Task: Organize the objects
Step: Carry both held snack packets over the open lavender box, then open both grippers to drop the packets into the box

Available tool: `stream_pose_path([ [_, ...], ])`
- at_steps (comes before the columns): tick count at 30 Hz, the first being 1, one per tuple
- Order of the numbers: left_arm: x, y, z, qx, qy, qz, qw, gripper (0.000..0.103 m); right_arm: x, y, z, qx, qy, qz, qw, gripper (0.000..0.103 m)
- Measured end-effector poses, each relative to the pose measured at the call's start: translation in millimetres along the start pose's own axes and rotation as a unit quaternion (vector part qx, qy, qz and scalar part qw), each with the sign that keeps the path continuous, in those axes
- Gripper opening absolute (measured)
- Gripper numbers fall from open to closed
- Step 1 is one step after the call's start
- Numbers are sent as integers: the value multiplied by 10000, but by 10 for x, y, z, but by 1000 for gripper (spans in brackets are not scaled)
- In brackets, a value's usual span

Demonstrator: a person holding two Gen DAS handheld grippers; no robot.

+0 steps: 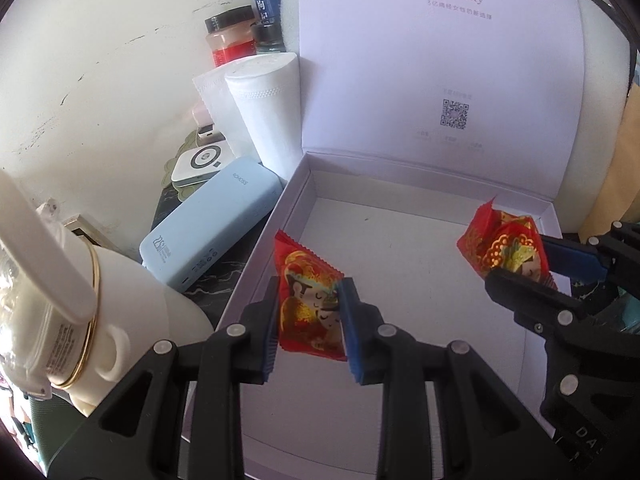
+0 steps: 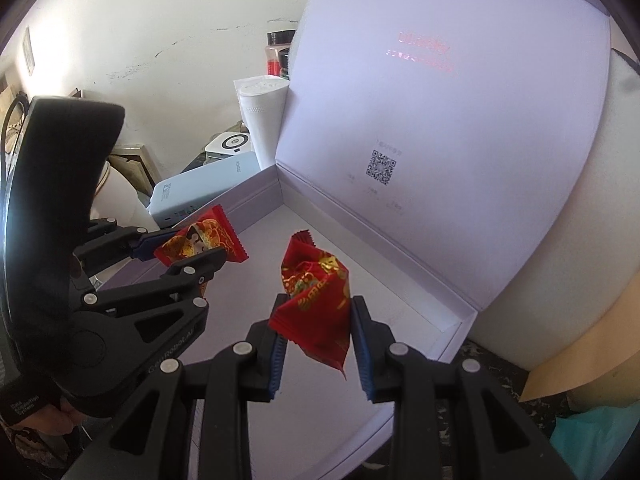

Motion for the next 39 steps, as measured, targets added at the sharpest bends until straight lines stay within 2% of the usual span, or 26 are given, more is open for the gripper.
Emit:
stream_pose_path([
  [11,191,-31,-95,12,32,163,9999,27,101,-81,-75,227,178,147,9995,31],
  [13,197,-38,-95,-29,31,164,9999,28,90,-98,-95,268,183,123,9994,40],
  [14,199,-44,-95,-52,-4,179,9998,28,70,-102,-103,288,221,114,9993,49],
  [15,199,-49,-93,-76,-35,193,9998,30,54,-109,-118,303,264,108,9991,54],
  [18,181,-73,-74,-185,-101,243,9995,37,-4,-125,-145,335,285,76,9990,55],
  [27,-157,-58,-62,-316,-90,-35,9995,53,-235,-95,-142,327,344,5,9989,55],
  [34,-537,-98,149,-474,-111,-174,9987,55,-555,-27,-102,302,365,-179,9987,55],
  [39,-840,-66,107,-530,-119,-293,9981,55,-925,57,-115,299,376,-312,9984,55],
])
Point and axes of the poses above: each gripper's, at about its wrist camera, not at the fingertips, and x roughly the way its jaws point, z to its left, y to its underside, the point moved 1 cm from there along x, roughly the way its jaws point, and after that the axes turned 13 degrees about -x, right-handed, at the moved point
